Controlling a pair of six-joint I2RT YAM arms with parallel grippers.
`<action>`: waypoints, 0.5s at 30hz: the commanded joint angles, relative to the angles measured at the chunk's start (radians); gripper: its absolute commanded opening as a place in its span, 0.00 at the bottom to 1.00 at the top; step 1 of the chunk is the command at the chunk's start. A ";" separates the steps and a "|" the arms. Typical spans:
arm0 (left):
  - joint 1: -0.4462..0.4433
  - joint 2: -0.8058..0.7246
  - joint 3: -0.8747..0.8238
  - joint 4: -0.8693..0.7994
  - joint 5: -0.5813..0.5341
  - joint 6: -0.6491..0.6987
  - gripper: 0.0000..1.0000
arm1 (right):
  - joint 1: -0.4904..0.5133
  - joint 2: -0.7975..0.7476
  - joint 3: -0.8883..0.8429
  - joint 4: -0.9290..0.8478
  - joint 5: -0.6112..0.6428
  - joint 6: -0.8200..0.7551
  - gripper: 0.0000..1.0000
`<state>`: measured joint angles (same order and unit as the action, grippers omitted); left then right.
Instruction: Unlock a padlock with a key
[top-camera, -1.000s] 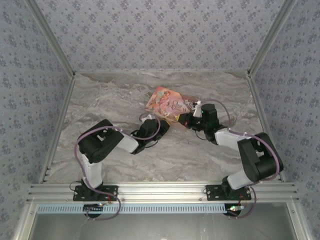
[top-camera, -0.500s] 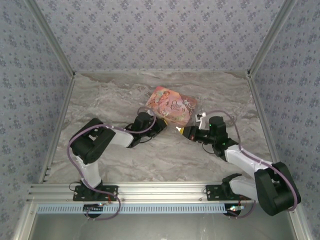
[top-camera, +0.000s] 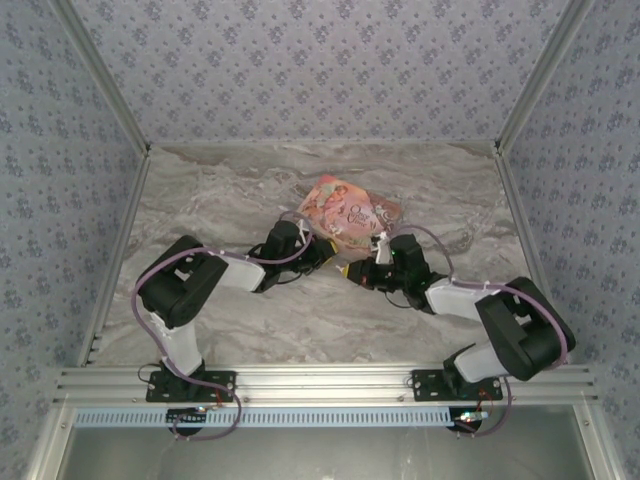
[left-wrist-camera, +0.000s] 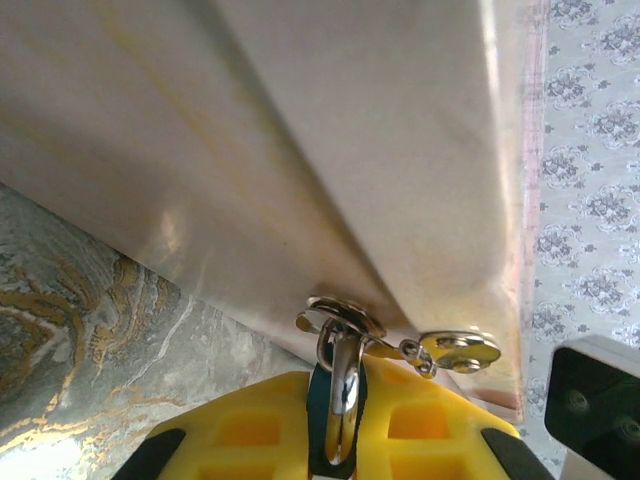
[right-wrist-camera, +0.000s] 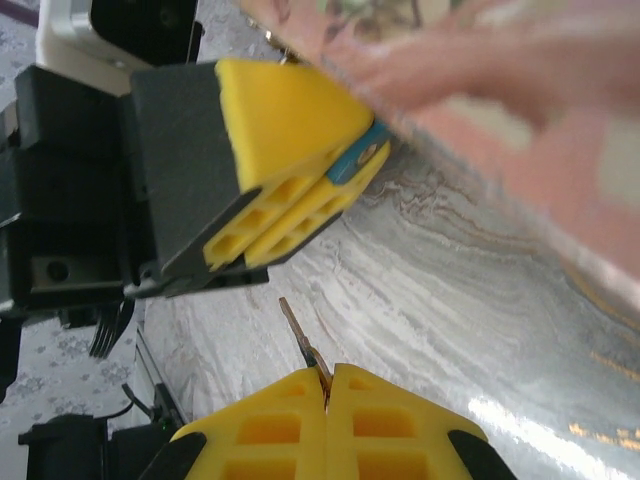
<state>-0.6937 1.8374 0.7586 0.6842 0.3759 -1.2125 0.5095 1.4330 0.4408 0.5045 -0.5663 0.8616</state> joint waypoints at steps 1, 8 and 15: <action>0.002 -0.055 0.040 0.061 0.056 0.015 0.00 | 0.004 0.030 0.039 0.044 0.036 0.021 0.00; 0.017 -0.090 0.034 0.047 0.062 0.022 0.00 | -0.086 0.071 0.064 -0.011 -0.012 -0.029 0.00; 0.022 -0.119 0.021 0.032 0.063 0.028 0.00 | -0.204 0.120 0.130 -0.031 -0.155 -0.132 0.00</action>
<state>-0.6632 1.7676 0.7597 0.6815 0.3847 -1.2121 0.3401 1.5284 0.5285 0.4892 -0.6662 0.7921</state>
